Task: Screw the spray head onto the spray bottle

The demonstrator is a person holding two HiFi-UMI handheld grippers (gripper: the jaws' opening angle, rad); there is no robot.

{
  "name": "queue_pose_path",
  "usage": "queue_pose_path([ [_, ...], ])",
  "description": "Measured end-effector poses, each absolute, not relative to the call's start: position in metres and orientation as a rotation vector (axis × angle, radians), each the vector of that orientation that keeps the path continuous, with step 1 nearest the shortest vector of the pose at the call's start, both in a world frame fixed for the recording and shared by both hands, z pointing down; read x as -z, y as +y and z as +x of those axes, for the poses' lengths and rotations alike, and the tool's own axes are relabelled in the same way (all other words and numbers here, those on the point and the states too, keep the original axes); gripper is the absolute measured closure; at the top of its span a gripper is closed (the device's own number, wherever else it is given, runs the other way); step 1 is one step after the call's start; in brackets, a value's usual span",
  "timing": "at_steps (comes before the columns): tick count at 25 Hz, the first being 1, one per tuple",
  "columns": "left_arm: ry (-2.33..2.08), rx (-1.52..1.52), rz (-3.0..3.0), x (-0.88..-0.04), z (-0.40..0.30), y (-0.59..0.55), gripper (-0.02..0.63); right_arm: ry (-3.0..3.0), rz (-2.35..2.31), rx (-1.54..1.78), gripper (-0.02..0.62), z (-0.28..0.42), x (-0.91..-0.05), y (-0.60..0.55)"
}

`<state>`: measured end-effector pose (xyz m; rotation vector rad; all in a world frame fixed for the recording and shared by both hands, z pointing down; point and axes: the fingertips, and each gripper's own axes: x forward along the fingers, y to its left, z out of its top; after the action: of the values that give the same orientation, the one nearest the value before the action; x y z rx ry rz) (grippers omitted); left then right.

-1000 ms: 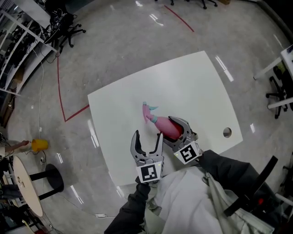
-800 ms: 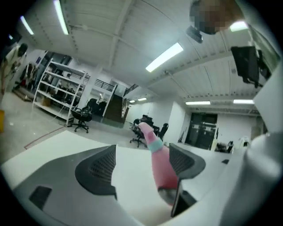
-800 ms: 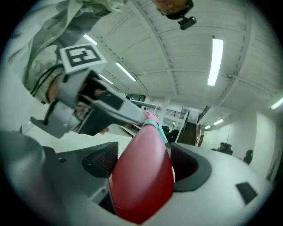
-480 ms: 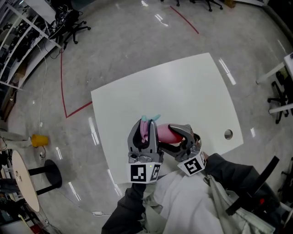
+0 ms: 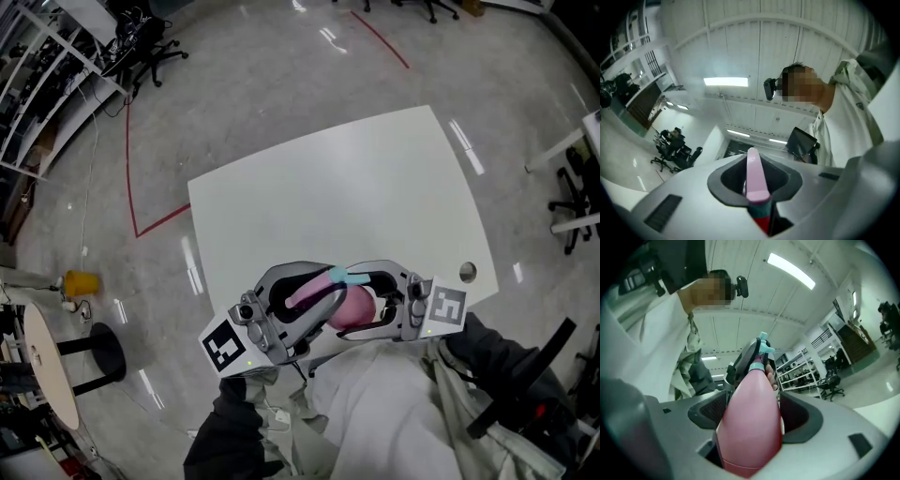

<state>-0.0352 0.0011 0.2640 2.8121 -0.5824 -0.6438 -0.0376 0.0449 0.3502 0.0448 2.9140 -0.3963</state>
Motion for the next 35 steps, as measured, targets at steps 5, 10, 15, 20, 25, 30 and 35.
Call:
queue_pose_path([
  [5,-0.286,0.717,2.79,-0.257,-0.031,0.021,0.528,2.798,0.313,0.583,0.241,-0.028,-0.346,0.061],
  [10,-0.286,0.807,2.762,-0.244,-0.032,0.017,0.528,2.68,0.368,0.687,0.242,-0.027,-0.335,0.059],
  [15,-0.414,0.927,2.697,-0.239,-0.047,0.012,0.528,2.631,0.335,0.679,0.256,-0.02,-0.324,0.048],
  [20,-0.607,1.028,2.572,-0.242,-0.064,-0.003,0.528,2.556,0.237,0.763,0.258,-0.014,-0.322,0.027],
  [25,-0.849,1.299,2.177,-0.272,-0.119,-0.027,0.529,2.417,-0.141,0.831,0.262,-0.002,-0.323,-0.028],
  [30,-0.999,1.353,2.001,-0.294,-0.138,-0.04,0.529,2.527,-0.265,0.732,0.261,0.013,-0.334,-0.031],
  [35,-1.136,1.511,1.694,-0.315,-0.192,-0.047,0.529,2.703,-0.251,0.565,0.261,0.021,-0.334,0.0],
])
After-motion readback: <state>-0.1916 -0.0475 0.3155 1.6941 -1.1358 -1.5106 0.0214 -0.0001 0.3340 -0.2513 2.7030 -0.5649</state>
